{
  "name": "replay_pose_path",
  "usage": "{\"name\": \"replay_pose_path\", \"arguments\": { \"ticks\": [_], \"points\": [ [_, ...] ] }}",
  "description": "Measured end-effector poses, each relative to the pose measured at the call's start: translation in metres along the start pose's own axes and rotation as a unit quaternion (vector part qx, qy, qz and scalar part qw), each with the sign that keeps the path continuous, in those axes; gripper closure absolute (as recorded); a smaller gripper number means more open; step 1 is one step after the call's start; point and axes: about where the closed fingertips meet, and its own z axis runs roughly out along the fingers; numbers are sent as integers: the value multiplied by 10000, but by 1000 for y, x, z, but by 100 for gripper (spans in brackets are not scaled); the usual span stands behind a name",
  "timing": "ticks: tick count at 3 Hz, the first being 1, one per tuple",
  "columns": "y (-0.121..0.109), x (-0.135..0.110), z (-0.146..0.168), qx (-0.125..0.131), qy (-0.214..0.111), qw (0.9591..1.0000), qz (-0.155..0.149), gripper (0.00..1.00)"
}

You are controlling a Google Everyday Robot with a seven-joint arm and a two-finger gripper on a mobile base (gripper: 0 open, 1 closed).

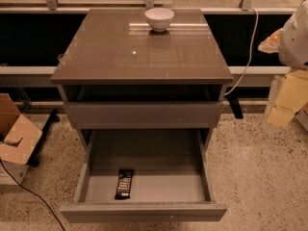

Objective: Pick rxbar chocolate from middle drawer and place on counter

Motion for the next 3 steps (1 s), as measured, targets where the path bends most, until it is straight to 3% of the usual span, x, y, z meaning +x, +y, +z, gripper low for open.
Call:
{"name": "replay_pose_path", "arguments": {
  "ticks": [1,3],
  "points": [
    [0,0,0,9,-6,10000,0,0],
    [9,-33,33,-56,-586,9983,-39,0]
  ]
}}
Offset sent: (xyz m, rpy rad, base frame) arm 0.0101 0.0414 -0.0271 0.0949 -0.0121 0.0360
